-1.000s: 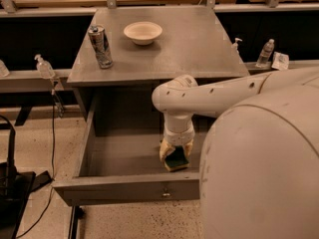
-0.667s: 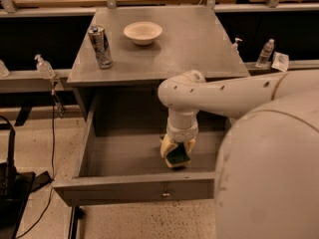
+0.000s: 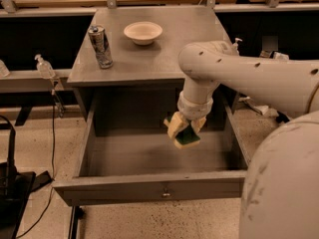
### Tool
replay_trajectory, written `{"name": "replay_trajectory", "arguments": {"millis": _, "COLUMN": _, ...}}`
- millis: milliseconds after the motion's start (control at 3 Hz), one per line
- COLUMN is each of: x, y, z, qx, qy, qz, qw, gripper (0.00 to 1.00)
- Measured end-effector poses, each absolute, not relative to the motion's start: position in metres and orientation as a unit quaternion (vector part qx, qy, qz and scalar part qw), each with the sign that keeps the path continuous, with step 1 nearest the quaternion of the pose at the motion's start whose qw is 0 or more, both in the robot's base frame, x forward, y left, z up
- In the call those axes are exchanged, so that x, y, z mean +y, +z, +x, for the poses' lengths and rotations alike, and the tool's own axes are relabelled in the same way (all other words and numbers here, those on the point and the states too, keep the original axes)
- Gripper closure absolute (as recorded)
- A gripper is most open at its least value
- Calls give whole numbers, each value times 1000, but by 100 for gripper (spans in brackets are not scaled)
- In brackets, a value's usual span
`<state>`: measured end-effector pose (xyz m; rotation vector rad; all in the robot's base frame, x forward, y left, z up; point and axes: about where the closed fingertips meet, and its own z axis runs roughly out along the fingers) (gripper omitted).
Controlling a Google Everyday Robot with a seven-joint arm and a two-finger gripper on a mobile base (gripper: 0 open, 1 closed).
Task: Pick sponge from top drawer and place on counter
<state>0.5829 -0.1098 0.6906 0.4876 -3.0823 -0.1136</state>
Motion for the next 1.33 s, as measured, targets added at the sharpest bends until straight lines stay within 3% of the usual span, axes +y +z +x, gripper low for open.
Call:
{"name": "replay_trajectory", "arguments": {"millis": 667, "x": -94, "y": 783, "z": 613, "qx": -977, "qy": -51, "qz": 206, "qw": -17, "gripper": 100}}
{"name": "replay_trajectory", "arguments": {"millis": 1333, "x": -88, "y": 854, "z": 660, "qx": -972, "qy": -38, "qz": 199, "qw": -117, "gripper": 100}}
